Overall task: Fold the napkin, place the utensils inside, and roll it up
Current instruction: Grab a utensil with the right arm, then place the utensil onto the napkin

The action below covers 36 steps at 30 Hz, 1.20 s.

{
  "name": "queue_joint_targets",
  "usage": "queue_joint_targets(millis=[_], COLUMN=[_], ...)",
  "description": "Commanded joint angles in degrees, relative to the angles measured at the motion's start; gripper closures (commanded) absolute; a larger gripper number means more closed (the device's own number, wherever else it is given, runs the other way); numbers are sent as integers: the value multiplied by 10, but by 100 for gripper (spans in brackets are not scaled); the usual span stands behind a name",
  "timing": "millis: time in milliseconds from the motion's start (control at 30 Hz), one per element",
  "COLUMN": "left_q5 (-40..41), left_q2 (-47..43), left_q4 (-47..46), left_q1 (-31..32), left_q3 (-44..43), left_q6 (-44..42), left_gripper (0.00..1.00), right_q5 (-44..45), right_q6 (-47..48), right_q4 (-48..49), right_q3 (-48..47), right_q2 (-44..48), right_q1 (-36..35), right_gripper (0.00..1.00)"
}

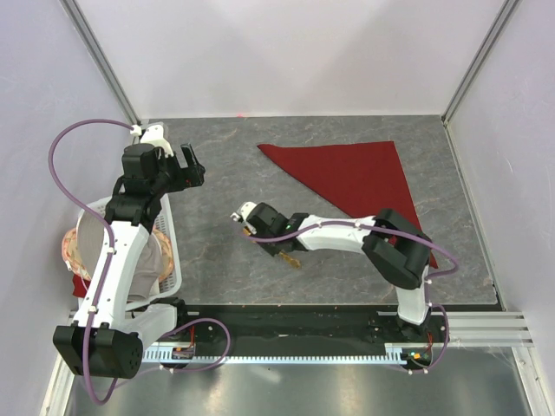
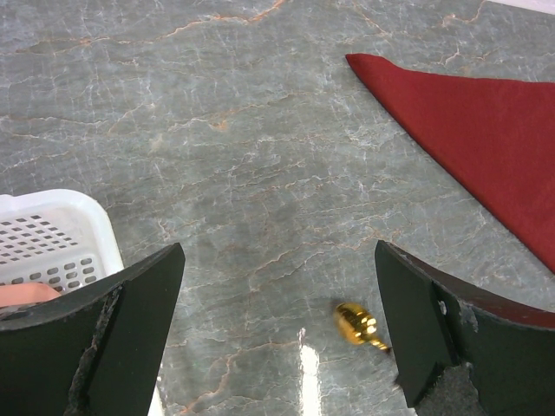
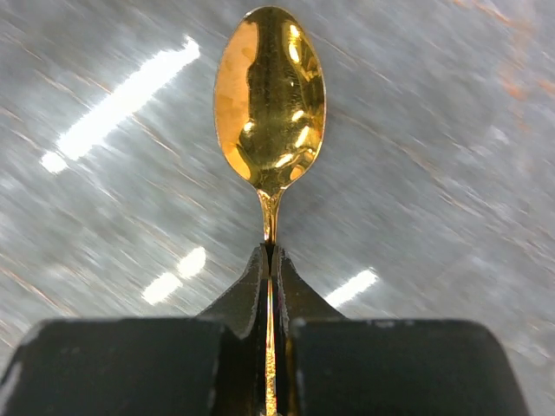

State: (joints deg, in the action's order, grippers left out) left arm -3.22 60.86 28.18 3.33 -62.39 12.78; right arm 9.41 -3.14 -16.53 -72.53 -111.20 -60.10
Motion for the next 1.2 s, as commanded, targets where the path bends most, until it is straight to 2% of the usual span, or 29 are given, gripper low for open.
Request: queue_joint_targets(millis=[0, 167, 300, 467, 800, 1000, 1167], left_q5=[-8, -9, -7, -8, -11, -13, -13], left_q2=[-15, -14, -14, -15, -19, -20, -18], left_q4=[-20, -19, -20, -19, -20, -19, -19], left_q1=[-2, -2, -2, -2, -2, -2, -2], left_q3=[2, 2, 3, 3, 2, 3, 3], left_q6=[-5, -6, -7, -8, -7, -7, -7], left_gripper=[2, 2, 2, 2, 2, 2, 2], right_q5=[-60, -93, -80, -71, -47, -93, -137], right_q6=[63, 119, 160, 195, 245, 268, 307], right_q4=[-10, -10, -11, -13, 3, 9, 8], right_q3=[25, 46, 54, 49, 24, 5, -2], right_q2=[67, 103, 120, 137, 105, 83, 67], right_q1=[60, 119, 144, 212, 309, 378, 404], right_gripper=[100, 100, 100, 100, 100, 100, 100])
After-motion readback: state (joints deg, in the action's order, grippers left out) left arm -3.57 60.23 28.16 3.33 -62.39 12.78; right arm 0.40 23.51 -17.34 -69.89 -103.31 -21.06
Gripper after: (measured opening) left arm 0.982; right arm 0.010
